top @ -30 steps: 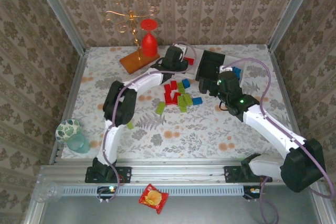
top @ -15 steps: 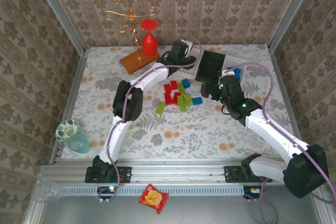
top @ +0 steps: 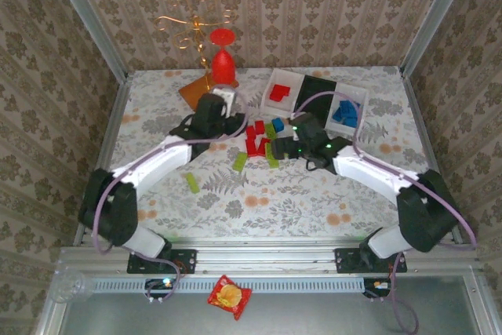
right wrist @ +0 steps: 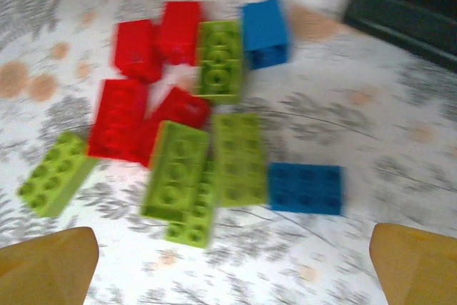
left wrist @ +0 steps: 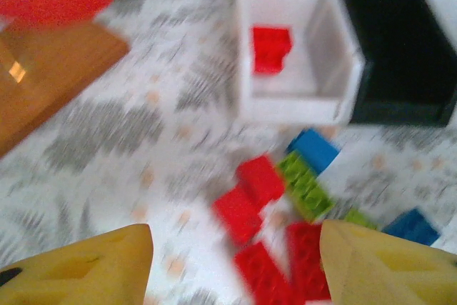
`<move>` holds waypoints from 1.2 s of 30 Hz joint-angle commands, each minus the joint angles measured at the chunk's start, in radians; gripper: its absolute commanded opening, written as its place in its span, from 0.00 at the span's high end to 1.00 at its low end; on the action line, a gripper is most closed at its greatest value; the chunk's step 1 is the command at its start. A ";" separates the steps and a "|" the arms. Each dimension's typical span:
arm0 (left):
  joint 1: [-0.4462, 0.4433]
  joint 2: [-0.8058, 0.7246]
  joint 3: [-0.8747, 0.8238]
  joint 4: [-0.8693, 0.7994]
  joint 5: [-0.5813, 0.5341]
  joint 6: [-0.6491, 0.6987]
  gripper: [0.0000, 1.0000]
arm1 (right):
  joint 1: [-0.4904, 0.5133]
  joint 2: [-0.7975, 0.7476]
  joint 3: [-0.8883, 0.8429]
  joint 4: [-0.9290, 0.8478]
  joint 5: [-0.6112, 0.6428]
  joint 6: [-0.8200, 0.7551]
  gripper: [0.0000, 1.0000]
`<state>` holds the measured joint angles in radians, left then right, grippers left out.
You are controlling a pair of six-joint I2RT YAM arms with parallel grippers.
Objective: Sort the legos into containers by color
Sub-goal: Place the lego in the container, then pick up the lego from the center of the table.
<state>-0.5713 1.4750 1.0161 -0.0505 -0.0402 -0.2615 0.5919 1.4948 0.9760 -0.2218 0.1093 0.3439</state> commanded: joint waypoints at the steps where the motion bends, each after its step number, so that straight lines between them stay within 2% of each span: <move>1: 0.059 -0.094 -0.129 -0.056 0.010 -0.074 0.36 | 0.076 0.084 0.092 -0.057 -0.025 -0.022 0.05; 5: 0.122 -0.179 -0.231 -0.050 0.017 -0.082 0.34 | 0.148 0.181 0.175 -0.078 0.019 -0.007 0.09; 11: 0.204 -0.150 -0.260 -0.031 0.051 -0.043 0.33 | 0.163 0.251 0.250 -0.079 0.047 -0.004 0.11; 15: 0.211 -0.150 -0.287 0.009 0.089 -0.022 0.29 | 0.163 0.325 0.343 -0.133 0.069 -0.029 0.11; 25: 0.209 -0.164 -0.315 0.057 0.150 0.019 0.23 | 0.166 0.366 0.418 -0.167 0.097 -0.015 0.12; 31: 0.216 -0.231 -0.360 0.053 0.124 0.025 0.18 | 0.167 0.429 0.493 -0.210 0.114 0.001 0.14; 36: 0.278 -0.262 -0.389 0.047 0.123 0.009 0.15 | 0.165 0.515 0.593 -0.289 0.144 0.022 0.17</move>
<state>-0.3283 1.2388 0.6518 -0.0059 0.0834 -0.2588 0.7574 1.9602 1.5135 -0.4274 0.2081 0.3450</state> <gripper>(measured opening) 0.843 0.834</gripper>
